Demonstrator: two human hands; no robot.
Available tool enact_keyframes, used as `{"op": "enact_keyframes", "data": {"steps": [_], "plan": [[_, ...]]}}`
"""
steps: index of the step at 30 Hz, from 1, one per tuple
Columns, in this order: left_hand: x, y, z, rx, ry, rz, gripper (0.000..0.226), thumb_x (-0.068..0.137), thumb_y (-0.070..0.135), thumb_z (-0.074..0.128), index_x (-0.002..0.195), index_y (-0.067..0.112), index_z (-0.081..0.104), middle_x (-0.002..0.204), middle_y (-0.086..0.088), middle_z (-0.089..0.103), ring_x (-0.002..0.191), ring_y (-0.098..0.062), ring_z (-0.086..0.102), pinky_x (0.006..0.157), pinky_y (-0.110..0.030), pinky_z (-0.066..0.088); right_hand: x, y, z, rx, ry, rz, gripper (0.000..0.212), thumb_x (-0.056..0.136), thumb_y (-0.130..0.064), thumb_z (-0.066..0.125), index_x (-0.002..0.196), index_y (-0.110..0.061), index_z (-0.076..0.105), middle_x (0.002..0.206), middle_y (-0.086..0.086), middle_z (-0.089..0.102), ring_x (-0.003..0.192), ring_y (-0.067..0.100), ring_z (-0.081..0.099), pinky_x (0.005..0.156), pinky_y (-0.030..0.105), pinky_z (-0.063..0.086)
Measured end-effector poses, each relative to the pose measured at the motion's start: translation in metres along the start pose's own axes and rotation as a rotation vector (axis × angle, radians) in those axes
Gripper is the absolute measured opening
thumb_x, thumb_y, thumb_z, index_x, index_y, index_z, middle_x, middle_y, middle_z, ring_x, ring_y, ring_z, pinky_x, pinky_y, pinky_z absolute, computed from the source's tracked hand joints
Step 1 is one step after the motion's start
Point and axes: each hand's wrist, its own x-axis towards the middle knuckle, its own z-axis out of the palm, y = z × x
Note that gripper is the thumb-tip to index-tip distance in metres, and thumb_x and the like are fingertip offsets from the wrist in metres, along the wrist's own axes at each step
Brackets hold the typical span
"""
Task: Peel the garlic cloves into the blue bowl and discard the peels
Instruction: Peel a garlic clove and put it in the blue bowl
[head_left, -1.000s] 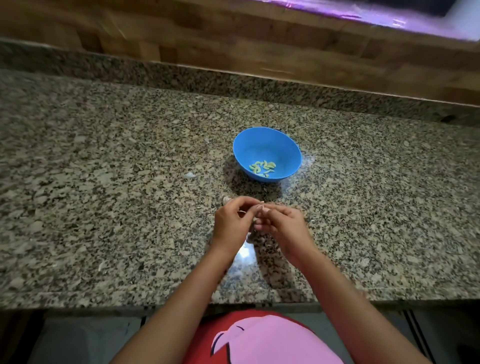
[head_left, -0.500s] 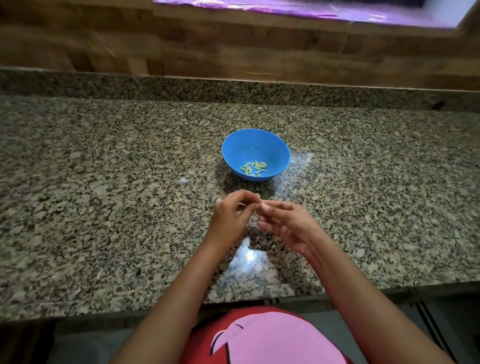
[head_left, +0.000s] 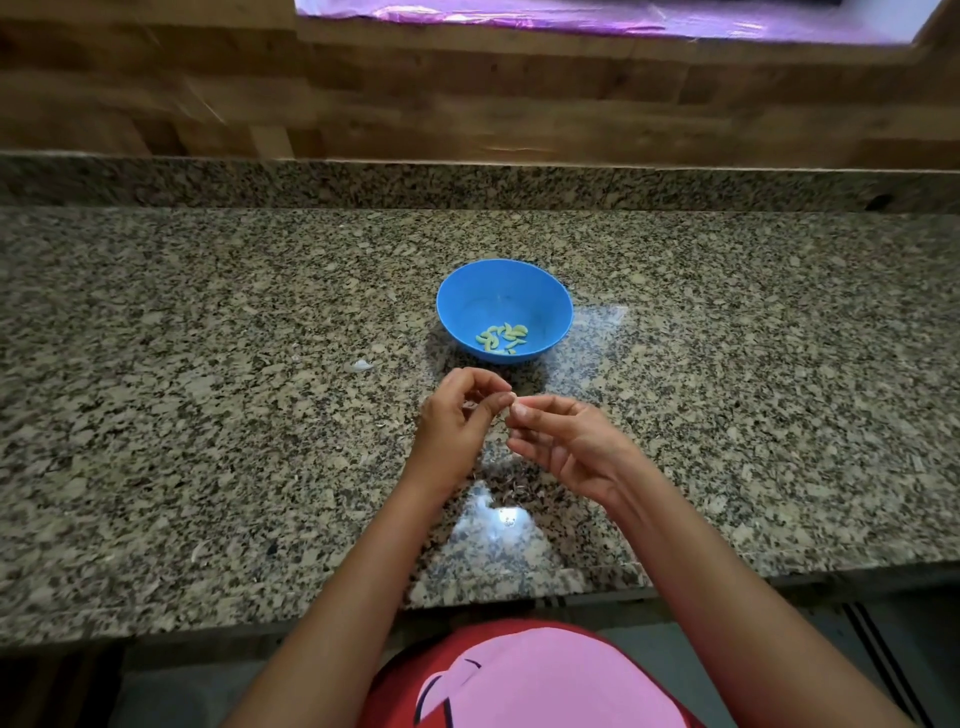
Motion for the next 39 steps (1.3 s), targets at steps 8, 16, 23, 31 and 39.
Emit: {"op": "enact_keyframes", "data": {"steps": [8, 16, 23, 31, 39], "plan": [[0.003, -0.004, 0.011, -0.007, -0.024, -0.013, 0.017, 0.092, 0.015, 0.057, 0.087, 0.03, 0.053, 0.093, 0.001, 0.057, 0.086, -0.008, 0.056, 0.08, -0.026, 0.05, 0.002, -0.003, -0.001, 0.054, 0.018, -0.002, 0.007, 0.085, -0.001, 0.058, 0.08, 0.002, 0.063, 0.067, 0.011, 0.067, 0.054, 0.012, 0.062, 0.053, 0.02, 0.056], [0.002, -0.013, 0.025, 0.025, -0.029, -0.016, 0.021, 0.098, 0.007, 0.041, 0.088, 0.026, 0.043, 0.087, 0.0, 0.048, 0.076, -0.011, 0.049, 0.071, -0.03, 0.045, 0.004, 0.004, 0.003, 0.12, 0.037, -0.007, 0.01, 0.087, -0.001, 0.056, 0.08, 0.001, 0.062, 0.061, 0.007, 0.064, 0.048, 0.007, 0.058, 0.047, 0.016, 0.051], [-0.011, -0.016, 0.032, -0.036, -0.013, -0.169, 0.028, 0.095, -0.004, 0.036, 0.082, 0.02, 0.042, 0.085, -0.01, 0.048, 0.06, -0.001, 0.05, 0.05, -0.014, 0.045, 0.008, 0.03, 0.011, 0.093, 0.195, -0.115, 0.018, 0.091, 0.004, 0.05, 0.076, 0.004, 0.06, 0.057, 0.006, 0.056, 0.044, 0.007, 0.05, 0.042, 0.015, 0.043], [-0.013, -0.016, 0.029, 0.13, -0.045, -0.151, 0.033, 0.093, -0.006, 0.036, 0.078, 0.022, 0.042, 0.086, -0.003, 0.049, 0.066, -0.008, 0.051, 0.053, -0.015, 0.045, 0.011, 0.04, 0.017, 0.111, 0.28, -0.136, 0.029, 0.094, 0.004, 0.045, 0.069, 0.0, 0.059, 0.051, 0.001, 0.056, 0.04, 0.004, 0.045, 0.038, 0.014, 0.036], [-0.021, -0.019, 0.022, 0.159, -0.169, -0.201, 0.019, 0.094, -0.004, 0.042, 0.086, 0.012, 0.048, 0.087, 0.001, 0.057, 0.072, 0.005, 0.056, 0.065, -0.015, 0.05, 0.017, 0.028, -0.004, 0.084, 0.273, -0.085, 0.017, 0.095, -0.002, 0.047, 0.082, 0.003, 0.057, 0.063, 0.008, 0.057, 0.045, 0.01, 0.05, 0.039, 0.016, 0.042]]}}
